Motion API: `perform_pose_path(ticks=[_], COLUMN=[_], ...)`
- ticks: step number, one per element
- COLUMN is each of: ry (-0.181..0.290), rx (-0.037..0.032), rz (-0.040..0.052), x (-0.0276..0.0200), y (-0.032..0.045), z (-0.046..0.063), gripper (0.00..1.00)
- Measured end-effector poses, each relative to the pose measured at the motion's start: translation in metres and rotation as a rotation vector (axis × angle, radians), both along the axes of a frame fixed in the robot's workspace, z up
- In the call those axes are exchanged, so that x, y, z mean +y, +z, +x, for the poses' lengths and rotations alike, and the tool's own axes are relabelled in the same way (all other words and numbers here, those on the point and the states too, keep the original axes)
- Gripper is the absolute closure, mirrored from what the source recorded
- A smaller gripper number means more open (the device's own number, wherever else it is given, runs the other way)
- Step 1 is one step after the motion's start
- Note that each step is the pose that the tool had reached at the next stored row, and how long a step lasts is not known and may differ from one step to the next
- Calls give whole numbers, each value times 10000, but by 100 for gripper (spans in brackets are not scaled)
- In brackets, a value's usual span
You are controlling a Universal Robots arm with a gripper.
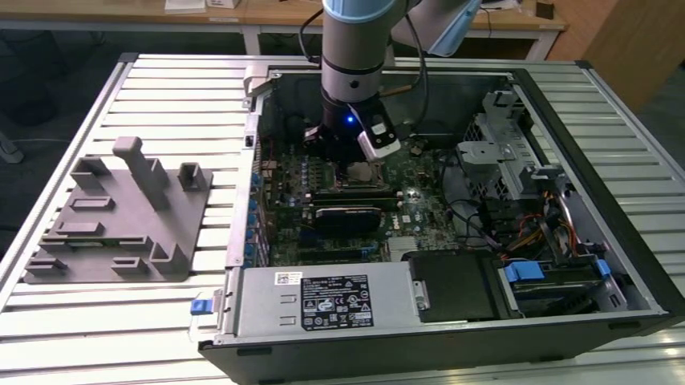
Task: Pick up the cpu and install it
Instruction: 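Close the cpu cover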
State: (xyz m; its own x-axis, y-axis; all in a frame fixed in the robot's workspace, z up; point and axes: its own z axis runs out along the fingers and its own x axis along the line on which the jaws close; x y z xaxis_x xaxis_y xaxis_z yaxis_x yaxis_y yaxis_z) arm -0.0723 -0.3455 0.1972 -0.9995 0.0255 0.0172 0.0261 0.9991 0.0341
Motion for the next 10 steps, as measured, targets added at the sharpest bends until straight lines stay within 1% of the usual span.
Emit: perform_pose_path(ticks=[7,10], ry=[1,0], rx=[1,-3], rz=[0,8], x=[0,1], y=[0,13], z=[-18,-18], gripper=[89,89])
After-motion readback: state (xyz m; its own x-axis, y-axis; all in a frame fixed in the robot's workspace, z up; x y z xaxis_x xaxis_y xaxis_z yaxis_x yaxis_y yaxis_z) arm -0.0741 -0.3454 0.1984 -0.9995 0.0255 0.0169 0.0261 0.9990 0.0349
